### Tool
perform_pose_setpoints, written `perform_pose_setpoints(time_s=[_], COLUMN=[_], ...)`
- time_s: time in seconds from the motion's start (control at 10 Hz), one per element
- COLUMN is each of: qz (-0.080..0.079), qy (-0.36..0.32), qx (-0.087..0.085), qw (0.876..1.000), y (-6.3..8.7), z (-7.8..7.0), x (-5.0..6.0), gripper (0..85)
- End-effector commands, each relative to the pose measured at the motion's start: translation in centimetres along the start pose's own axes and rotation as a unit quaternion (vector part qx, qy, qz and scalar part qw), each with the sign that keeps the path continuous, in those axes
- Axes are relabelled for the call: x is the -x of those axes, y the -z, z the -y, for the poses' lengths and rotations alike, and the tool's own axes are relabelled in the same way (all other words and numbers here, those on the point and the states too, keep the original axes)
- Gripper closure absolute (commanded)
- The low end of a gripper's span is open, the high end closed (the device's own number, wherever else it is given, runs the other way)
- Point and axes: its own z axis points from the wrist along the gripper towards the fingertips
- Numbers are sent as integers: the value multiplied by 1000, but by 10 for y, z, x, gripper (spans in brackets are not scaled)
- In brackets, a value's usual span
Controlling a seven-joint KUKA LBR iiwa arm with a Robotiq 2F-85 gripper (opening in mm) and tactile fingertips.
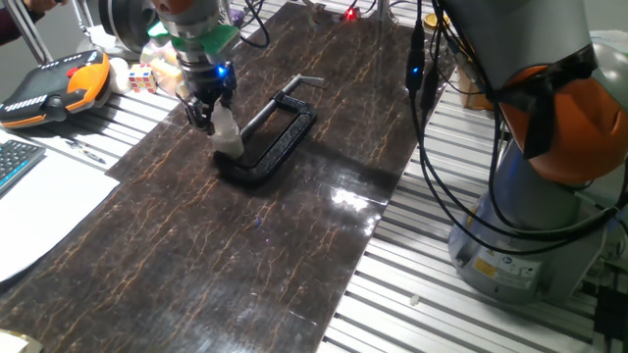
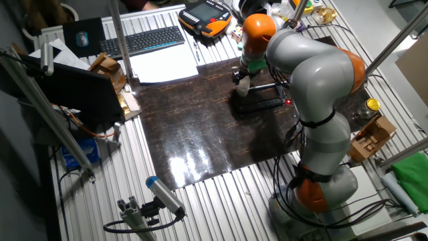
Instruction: Screw the lid onto the jar
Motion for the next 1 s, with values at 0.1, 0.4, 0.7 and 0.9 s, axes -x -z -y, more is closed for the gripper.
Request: perform_pose_setpoints(time_s=[0.1, 0.4, 0.7, 0.9], qz=[0, -2, -2, -2], qy=[-1, -3, -4, -2], qx=[0, 4, 6, 7], qw=[1000, 1000, 1000, 1000], y=[0, 2, 3, 4], z=[-1, -4, -4, 2], x=[0, 3, 2, 2], gripper=[150, 150, 153, 150])
